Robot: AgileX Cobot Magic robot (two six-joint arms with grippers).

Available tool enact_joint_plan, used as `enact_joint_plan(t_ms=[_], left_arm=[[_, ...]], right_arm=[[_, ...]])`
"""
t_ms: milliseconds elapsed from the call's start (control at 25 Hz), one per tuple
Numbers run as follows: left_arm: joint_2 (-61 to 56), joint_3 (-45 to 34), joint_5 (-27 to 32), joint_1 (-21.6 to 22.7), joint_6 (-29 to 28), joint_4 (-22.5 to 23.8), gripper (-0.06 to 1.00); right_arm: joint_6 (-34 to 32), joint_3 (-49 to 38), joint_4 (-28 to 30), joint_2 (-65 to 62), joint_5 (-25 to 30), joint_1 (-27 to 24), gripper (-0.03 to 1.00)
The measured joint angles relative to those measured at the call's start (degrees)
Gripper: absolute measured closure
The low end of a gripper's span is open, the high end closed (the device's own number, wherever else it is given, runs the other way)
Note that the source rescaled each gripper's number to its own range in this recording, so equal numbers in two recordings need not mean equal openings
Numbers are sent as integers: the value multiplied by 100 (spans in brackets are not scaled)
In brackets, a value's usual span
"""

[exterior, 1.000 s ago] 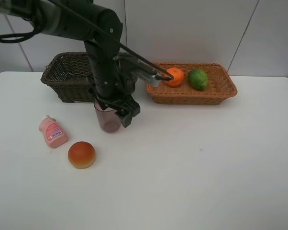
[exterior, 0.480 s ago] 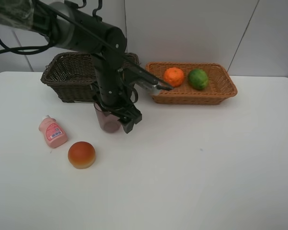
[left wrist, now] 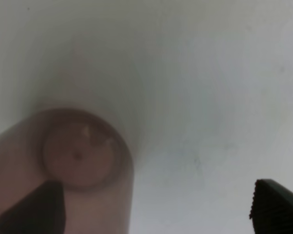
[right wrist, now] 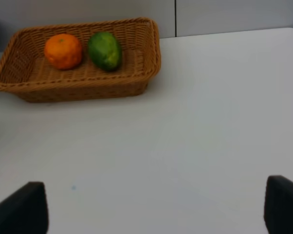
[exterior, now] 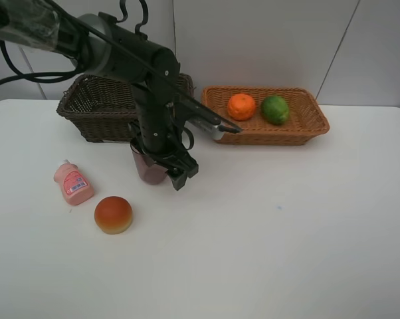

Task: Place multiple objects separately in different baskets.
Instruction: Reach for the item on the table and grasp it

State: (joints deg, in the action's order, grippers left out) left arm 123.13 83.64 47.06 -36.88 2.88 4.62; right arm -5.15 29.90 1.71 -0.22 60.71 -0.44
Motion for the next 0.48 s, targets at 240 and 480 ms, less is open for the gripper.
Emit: enact_joint_plan(t_ms=[240, 480], left_arm=[[0, 0, 0, 0, 0, 0, -5], [0, 0, -44, 0, 0, 0, 4]], right_arm=[[0, 0, 0, 0, 0, 0, 2], [0, 0, -7, 0, 0, 0, 2]])
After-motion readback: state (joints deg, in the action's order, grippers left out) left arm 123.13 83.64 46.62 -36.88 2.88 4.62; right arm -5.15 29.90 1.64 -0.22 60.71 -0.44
